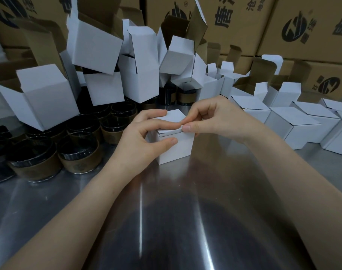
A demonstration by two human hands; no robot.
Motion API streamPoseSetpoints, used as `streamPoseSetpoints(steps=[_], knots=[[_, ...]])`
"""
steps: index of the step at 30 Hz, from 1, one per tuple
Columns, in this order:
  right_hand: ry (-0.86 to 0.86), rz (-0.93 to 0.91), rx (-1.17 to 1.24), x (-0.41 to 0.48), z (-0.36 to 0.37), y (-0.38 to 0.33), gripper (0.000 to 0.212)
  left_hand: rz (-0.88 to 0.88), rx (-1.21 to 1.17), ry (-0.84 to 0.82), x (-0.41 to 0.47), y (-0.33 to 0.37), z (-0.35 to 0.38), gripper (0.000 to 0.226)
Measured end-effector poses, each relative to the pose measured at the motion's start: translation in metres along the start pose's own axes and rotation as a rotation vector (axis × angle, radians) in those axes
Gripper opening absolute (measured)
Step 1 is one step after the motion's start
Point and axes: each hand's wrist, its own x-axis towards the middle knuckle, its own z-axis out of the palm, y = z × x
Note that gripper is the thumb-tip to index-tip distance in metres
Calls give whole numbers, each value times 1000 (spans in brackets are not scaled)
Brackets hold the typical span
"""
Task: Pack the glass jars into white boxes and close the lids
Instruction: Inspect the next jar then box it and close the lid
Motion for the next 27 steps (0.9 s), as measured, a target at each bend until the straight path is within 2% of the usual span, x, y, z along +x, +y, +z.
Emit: streamPoseSetpoints(steps=[6, 15, 22, 27], knots=[[-38, 8, -1, -1, -1, 0, 2, 3, 22, 6, 0, 1, 1, 31], [-57, -6, -124, -1, -1, -7, 7, -1, 41, 2, 0, 4, 3, 27], [20, -45, -302, 0, 4, -9, 10, 15, 51, -19, 0, 8, 5, 23], [22, -73, -348, 2, 19, -3, 29, 28, 110, 21, 1, 6, 7, 28]])
